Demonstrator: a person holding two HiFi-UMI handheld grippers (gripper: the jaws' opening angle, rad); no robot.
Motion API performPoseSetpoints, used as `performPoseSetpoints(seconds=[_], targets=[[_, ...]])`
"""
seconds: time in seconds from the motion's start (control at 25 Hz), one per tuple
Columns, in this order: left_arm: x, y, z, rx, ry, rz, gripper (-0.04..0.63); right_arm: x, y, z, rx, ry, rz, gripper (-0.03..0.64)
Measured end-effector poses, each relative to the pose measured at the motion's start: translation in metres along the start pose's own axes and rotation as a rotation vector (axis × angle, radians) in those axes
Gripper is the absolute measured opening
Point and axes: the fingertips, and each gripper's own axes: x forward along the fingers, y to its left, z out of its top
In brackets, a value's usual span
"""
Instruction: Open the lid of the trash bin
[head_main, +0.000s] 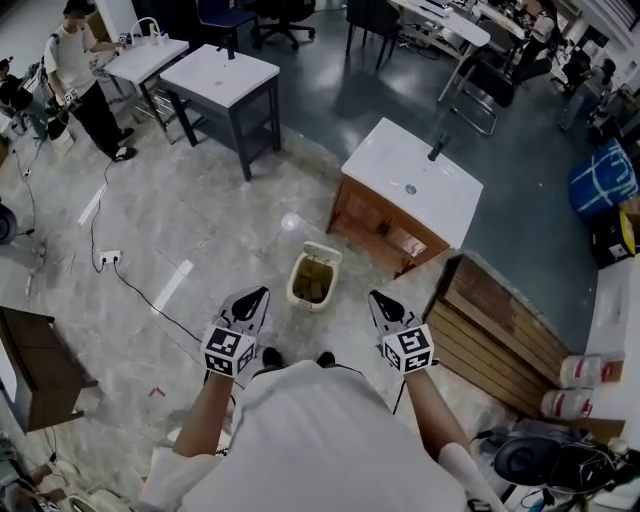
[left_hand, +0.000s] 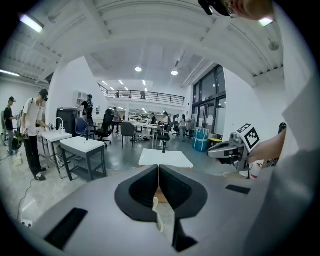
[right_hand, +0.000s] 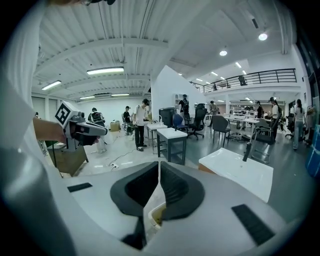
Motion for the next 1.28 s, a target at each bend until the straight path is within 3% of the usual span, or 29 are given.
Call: performPoseSetpoints(seconds=[0.24, 1.28], targets=[[-0.014, 0.012, 0.004, -0.002, -0.033, 0.019, 0.018, -0.006, 0.011, 0.009, -0.033, -0.019, -0.019, 0.035], [-0.022, 0.019, -0.005, -0.035, -0.031, 0.024, 0.018, -0.012, 0.016, 0.016, -0.008, -0.049, -0.057, 0.034]])
